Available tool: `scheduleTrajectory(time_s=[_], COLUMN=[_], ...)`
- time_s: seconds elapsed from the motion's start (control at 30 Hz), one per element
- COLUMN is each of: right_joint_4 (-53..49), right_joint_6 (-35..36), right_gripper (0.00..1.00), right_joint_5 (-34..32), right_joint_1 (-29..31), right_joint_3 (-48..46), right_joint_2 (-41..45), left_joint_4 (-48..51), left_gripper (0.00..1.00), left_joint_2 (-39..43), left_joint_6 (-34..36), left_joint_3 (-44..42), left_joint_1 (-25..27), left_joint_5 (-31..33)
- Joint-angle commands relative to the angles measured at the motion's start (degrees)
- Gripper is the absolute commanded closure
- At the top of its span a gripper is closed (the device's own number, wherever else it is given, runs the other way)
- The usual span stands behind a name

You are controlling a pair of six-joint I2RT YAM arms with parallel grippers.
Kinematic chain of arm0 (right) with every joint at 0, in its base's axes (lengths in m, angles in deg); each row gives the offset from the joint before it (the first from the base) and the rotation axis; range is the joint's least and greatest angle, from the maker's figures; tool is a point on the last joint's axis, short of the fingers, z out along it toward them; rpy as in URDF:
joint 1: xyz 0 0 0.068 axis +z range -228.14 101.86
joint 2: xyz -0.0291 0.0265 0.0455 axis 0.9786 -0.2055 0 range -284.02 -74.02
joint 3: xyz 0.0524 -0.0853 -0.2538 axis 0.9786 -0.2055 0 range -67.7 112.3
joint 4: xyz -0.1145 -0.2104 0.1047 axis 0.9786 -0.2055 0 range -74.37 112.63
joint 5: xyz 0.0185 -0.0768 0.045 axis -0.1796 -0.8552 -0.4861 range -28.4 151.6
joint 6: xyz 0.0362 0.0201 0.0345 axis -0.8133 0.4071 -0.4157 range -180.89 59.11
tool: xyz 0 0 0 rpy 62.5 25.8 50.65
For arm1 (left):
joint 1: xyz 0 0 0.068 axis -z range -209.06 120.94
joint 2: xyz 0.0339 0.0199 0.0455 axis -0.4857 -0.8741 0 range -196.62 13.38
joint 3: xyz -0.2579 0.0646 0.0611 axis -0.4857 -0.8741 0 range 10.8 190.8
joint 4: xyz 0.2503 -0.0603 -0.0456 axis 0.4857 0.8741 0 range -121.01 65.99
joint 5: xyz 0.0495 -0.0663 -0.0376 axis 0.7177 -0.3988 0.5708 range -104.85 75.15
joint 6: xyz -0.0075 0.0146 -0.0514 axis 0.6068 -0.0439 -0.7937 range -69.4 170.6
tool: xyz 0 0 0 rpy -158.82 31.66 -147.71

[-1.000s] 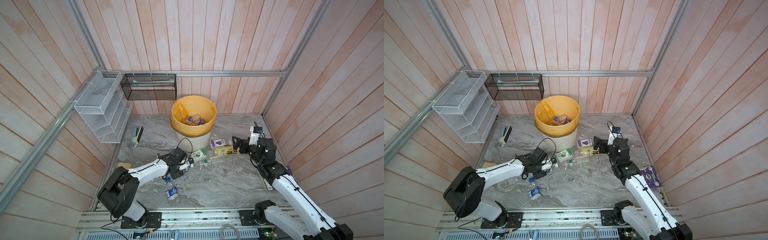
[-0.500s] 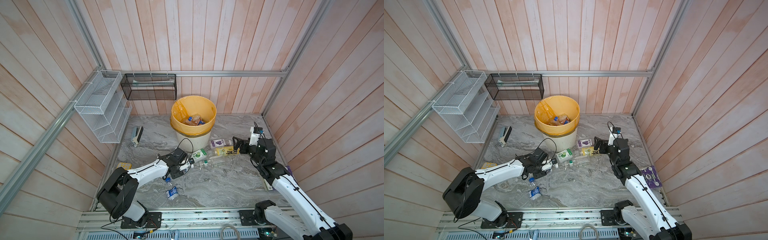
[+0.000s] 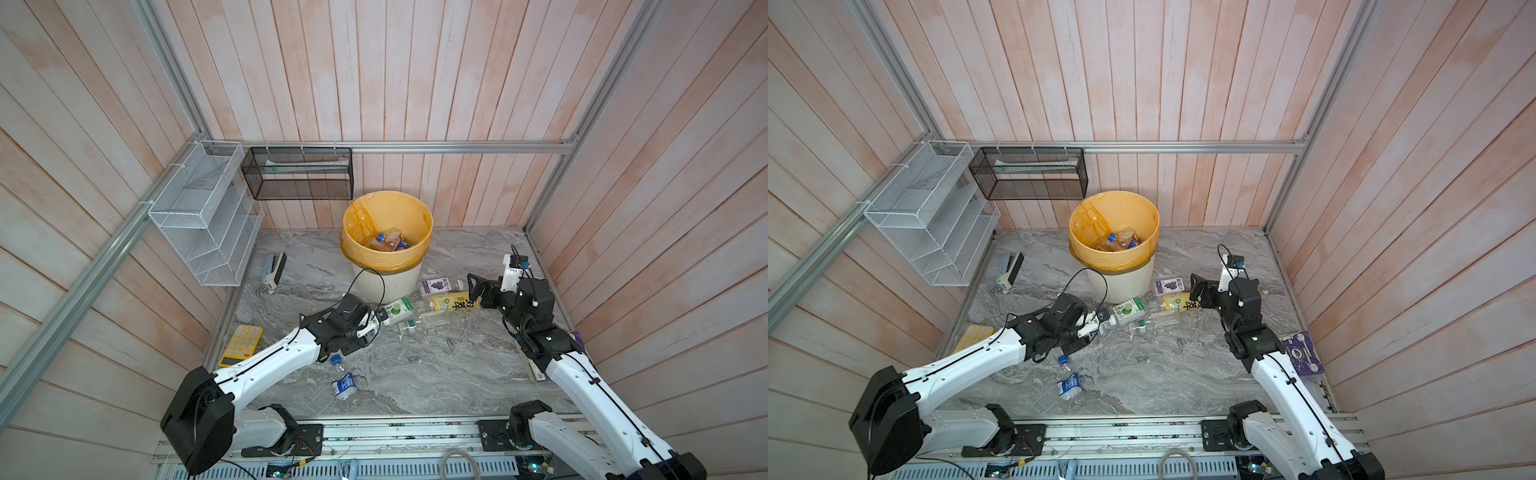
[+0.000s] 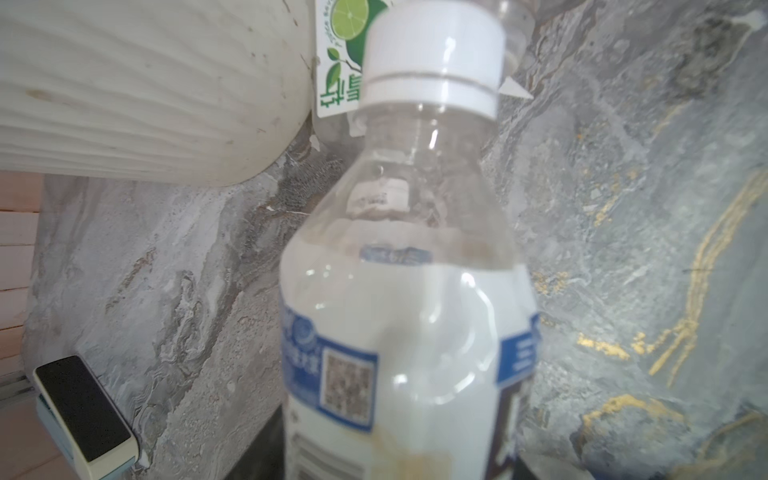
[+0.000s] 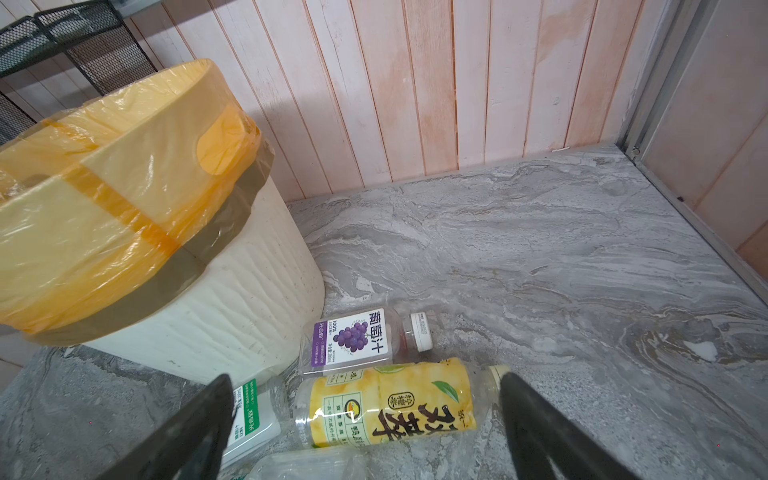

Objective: Throw the plastic bottles in the bin
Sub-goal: 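Lift the white-cap bottle over the bin and open the left gripper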

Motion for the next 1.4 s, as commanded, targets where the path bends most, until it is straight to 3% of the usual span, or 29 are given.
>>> scheduleTrajectory(time_s=[0.0, 0.4, 0.73, 0.83, 0.9, 1.07, 1.1, 1.2, 1.23, 1.37], right_joint_4=[-0.8, -1.9, -3.7, -4.5, -4.4, -4.0, -4.5, -5.4, -6.0, -8.4], right_joint_6=[-0.2, -1.1, -2.9, -2.5, -2.2, -1.2, -1.1, -0.9, -0.7, -0.1], right_gripper=[0.01, 0.01, 0.01, 0.01, 0.01, 0.01, 0.01, 0.01, 0.01, 0.01], right_joint_5=[-0.8, -0.8, 0.7, 3.7, 5.6, 9.8, 9.8, 9.5, 9.3, 7.0], right_joint_1=[-0.4, -0.5, -0.5, -0.5, -0.5, -0.5, -0.5, -0.5, -0.5, -0.5], right_joint_3=[-0.9, -1.7, -5.3, -5.3, -5.1, -3.6, -3.3, -3.7, -3.8, -3.8], right_joint_2=[0.9, 2.5, 5.3, 6.0, 5.9, 4.4, 4.5, 6.1, 6.8, 8.5], left_joint_4=[-0.1, -13.4, -30.5, -38.2, -40.3, -28.3, -26.5, -21.0, -19.5, -24.2], left_gripper=[0.51, 0.47, 0.44, 0.41, 0.41, 0.36, 0.34, 0.07, 0.00, 0.00], left_joint_2=[5.6, 28.2, 35.6, 31.7, 24.8, -1.6, -5.4, -15.3, -17.3, -16.5], left_joint_6=[-3.9, -12.6, -21.5, -22.0, -21.7, -26.7, -26.9, -29.3, -29.8, -31.1], left_joint_3=[1.7, 1.9, -2.6, -2.4, 2.4, 32.4, 36.9, 49.1, 51.7, 49.5], left_joint_1=[0.2, -2.1, -2.8, -3.2, -4.8, -10.9, -11.0, -11.1, -11.1, -10.9], left_joint_5=[-0.2, 3.6, 3.3, 2.3, 0.1, -11.0, -12.1, -11.0, -10.8, -9.9])
